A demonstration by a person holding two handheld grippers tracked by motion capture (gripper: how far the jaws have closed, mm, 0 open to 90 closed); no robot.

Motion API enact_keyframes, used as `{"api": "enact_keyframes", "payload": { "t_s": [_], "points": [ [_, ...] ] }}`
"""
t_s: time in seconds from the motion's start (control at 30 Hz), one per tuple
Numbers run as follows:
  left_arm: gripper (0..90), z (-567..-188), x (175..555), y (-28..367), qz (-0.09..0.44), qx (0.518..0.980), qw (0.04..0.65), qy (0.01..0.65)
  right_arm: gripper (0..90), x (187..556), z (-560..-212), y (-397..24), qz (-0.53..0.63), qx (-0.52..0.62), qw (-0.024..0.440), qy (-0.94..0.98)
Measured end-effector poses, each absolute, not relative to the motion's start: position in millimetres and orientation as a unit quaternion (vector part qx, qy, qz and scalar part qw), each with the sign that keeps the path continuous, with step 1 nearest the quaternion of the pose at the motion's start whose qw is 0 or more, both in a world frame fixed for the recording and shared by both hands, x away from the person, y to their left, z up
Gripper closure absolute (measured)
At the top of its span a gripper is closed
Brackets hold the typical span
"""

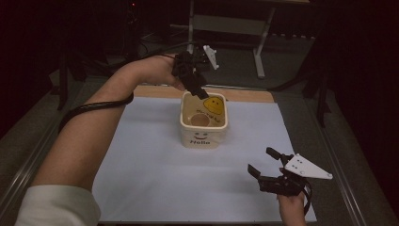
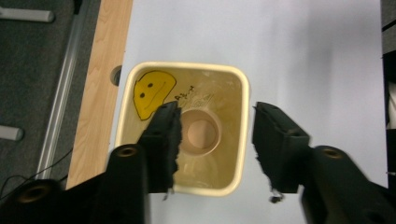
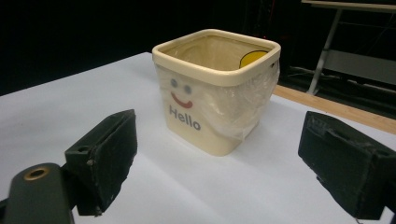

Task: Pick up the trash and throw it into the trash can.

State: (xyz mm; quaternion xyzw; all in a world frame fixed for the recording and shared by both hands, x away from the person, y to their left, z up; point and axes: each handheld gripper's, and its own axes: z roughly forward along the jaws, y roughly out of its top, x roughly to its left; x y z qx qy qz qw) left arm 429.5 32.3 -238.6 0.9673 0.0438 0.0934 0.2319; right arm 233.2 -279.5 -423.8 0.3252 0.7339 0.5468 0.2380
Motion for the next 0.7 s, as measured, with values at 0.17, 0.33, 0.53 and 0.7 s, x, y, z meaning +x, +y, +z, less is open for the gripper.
{"api": "enact_keyframes", "payload": {
  "t_s": [0.17, 0.33, 0.53, 0.7],
  "points": [
    [37.1, -239, 421, 40, 0.095, 0.967, 0.232, 0.054, 11.6, 234, -424, -279, 0.547, 0.325, 0.237, 0.734],
    [27.8, -239, 412, 50, 0.093, 0.964, 0.241, 0.067, 11.6, 234, -424, -278, 0.547, 0.324, 0.237, 0.734],
    [17.1, -242, 398, 62, 0.1, 0.96, 0.25, 0.075, 11.6, 234, -423, -275, 0.547, 0.319, 0.238, 0.736],
    [8.2, -250, 388, 82, 0.083, 0.959, 0.257, 0.086, 11.6, 234, -423, -275, 0.548, 0.32, 0.236, 0.736]
  ]
}}
